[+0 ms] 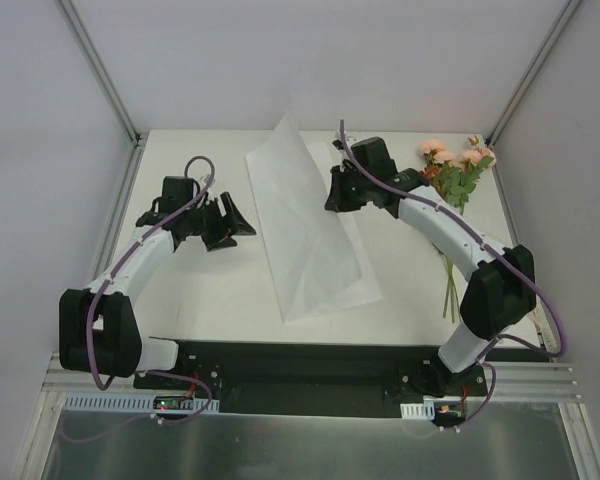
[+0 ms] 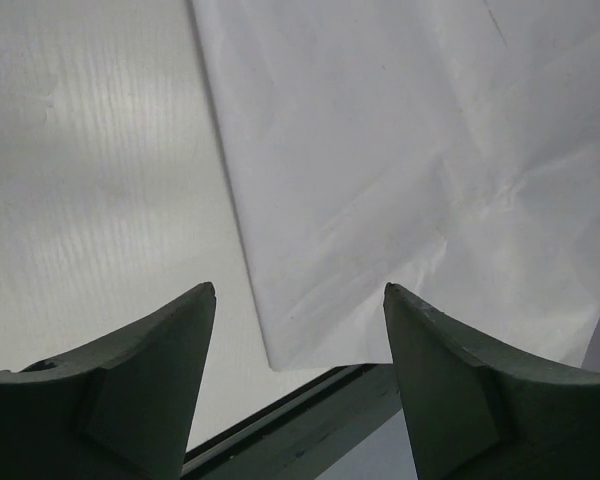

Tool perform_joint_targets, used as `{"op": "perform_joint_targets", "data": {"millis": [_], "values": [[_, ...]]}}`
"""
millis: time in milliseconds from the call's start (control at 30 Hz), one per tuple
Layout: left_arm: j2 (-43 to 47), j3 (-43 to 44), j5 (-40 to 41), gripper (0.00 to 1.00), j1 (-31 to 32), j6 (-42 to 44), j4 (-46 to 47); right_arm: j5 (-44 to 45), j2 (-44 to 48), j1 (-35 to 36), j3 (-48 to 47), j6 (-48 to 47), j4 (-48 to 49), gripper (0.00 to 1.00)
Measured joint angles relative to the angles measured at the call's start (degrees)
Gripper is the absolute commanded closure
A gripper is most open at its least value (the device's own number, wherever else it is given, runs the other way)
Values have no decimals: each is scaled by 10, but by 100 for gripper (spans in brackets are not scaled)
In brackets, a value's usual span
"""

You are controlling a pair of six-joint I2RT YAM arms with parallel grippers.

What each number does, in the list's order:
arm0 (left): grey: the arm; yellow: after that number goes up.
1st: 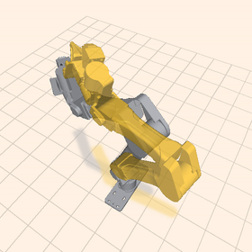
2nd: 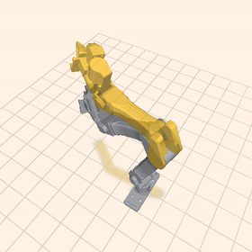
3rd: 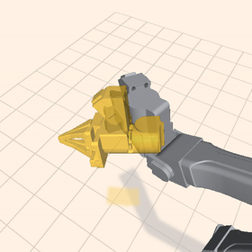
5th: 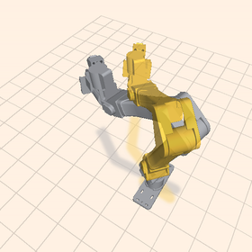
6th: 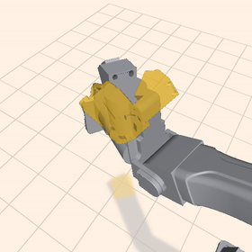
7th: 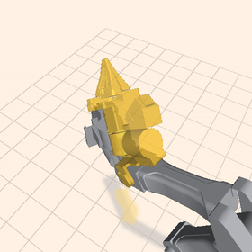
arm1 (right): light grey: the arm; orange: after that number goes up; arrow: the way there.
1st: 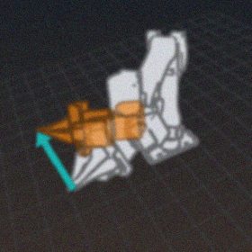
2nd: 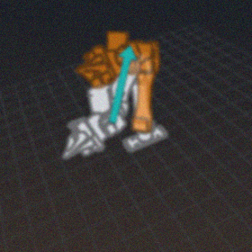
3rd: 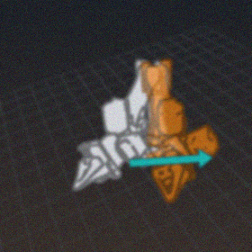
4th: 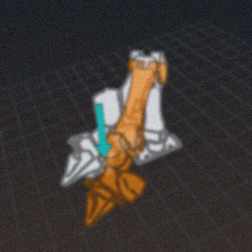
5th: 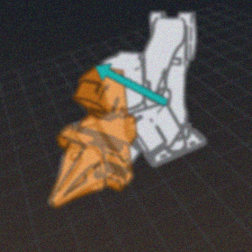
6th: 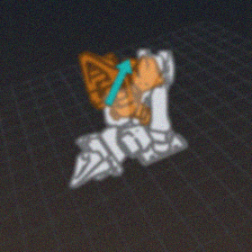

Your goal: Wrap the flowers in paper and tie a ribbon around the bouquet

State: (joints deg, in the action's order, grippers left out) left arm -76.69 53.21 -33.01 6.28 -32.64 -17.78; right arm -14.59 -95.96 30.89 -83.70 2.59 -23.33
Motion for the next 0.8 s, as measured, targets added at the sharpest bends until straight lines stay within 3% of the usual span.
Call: {"op": "perform_joint_targets", "data": {"millis": [200, 400, 567, 633, 700, 800], "values": [[51, -60, 7, 32, -12, -10, -5, 94, 9, 75, -64, -33, -126, 99], [216, -134, 38, 35, -71, -38, -4, 186, -29, 177, -201, -30, -184, 99], [241, -177, 23, 51, -75, -61, -2, 244, -92, 251, -283, -27, -198, 99], [223, -193, 20, 48, -75, -63, -5, 251, -122, 269, -296, -31, -178, 99], [240, -209, 28, 39, -75, -63, -23, 232, -146, 278, -286, -31, -143, 99], [344, -214, 81, 34, -75, -61, -66, 186, -177, 280, -263, -25, -82, 96]]}}
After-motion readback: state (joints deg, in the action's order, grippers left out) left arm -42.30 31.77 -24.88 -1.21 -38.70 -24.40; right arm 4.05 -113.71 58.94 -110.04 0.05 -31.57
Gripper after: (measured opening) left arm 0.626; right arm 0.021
